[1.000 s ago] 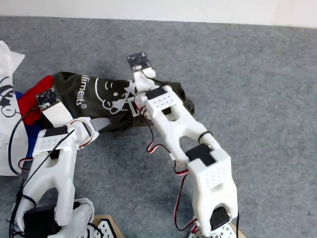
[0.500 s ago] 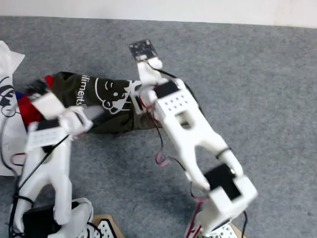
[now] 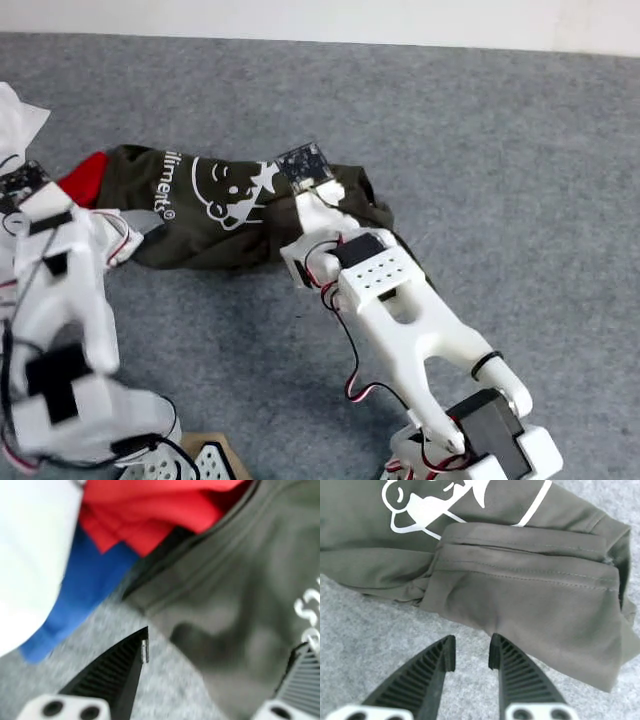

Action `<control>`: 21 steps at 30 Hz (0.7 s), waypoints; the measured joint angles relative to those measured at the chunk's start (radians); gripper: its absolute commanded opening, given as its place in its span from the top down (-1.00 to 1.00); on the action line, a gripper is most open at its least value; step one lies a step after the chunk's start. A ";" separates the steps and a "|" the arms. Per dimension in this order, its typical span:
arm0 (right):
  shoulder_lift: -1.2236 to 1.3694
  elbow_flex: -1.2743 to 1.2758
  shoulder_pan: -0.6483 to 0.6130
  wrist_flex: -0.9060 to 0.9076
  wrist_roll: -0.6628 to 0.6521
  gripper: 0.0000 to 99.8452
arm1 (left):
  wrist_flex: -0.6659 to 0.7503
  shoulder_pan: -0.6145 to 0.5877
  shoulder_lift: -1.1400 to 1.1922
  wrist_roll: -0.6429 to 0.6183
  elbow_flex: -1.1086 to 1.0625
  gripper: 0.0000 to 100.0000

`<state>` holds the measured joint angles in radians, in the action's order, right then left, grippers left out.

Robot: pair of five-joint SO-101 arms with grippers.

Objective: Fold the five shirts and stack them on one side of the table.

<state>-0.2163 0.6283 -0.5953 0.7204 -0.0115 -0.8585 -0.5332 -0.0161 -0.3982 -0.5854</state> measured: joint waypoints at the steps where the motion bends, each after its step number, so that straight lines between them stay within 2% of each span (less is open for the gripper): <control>1: 0.000 0.000 0.000 0.000 0.000 0.75 | 0.000 0.000 0.052 0.000 0.038 0.15; 6: 0.000 0.000 0.000 -0.003 -0.002 0.75 | -0.002 -0.002 0.258 -0.002 0.215 0.15; 13: 0.000 0.000 0.000 -0.003 -0.006 0.75 | -0.002 -0.005 0.364 -0.002 0.348 0.19; 15: 0.000 0.000 0.000 -0.003 -0.006 0.75 | -0.002 -0.005 0.371 -0.002 0.358 0.34; 19: 0.000 0.000 0.000 -0.003 -0.006 0.75 | -0.020 0.011 0.371 0.005 0.365 0.83; 21: 0.000 0.000 0.000 -0.003 -0.006 0.75 | -0.021 0.028 0.373 0.044 0.365 0.90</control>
<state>-0.2163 0.6283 -0.5953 0.7173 -0.0176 -0.8800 -0.5056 0.3567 -0.3537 -0.2202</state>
